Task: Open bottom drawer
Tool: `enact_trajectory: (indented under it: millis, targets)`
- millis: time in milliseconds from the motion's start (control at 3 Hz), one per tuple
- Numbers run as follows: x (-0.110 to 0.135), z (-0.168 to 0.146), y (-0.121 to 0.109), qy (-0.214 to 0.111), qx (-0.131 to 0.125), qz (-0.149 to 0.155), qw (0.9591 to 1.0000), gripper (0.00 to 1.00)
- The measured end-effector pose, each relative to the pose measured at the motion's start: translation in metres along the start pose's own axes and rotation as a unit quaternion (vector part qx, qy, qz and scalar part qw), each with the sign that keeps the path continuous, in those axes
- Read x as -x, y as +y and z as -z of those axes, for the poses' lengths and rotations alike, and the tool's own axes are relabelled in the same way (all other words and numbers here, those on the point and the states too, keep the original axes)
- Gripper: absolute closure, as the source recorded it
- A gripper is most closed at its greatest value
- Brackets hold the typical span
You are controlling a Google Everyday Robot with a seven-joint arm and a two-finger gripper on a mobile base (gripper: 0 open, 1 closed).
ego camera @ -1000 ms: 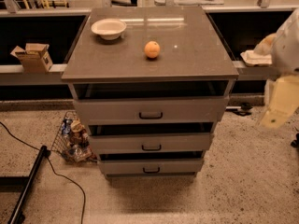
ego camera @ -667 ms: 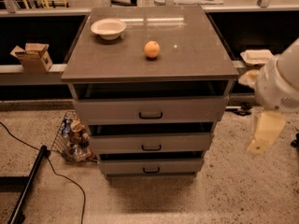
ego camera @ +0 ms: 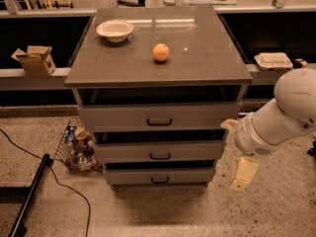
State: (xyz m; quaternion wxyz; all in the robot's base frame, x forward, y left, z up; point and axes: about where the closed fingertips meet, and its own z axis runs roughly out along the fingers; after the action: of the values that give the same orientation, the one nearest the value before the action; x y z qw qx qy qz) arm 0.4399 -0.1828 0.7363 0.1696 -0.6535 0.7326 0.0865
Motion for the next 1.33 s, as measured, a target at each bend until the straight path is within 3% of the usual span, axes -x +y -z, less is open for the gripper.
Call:
enact_trajectory:
  millis: [333, 667, 1333]
  targets:
    - [0.0, 0.0, 0.0, 0.0, 0.0, 0.0, 1.0, 0.0]
    - [0.001, -0.032, -0.012, -0.004, 0.015, 0.012, 0.9998, 0.0]
    - [0.005, -0.139, -0.045, -0.042, 0.061, 0.044, 0.9963, 0.0]
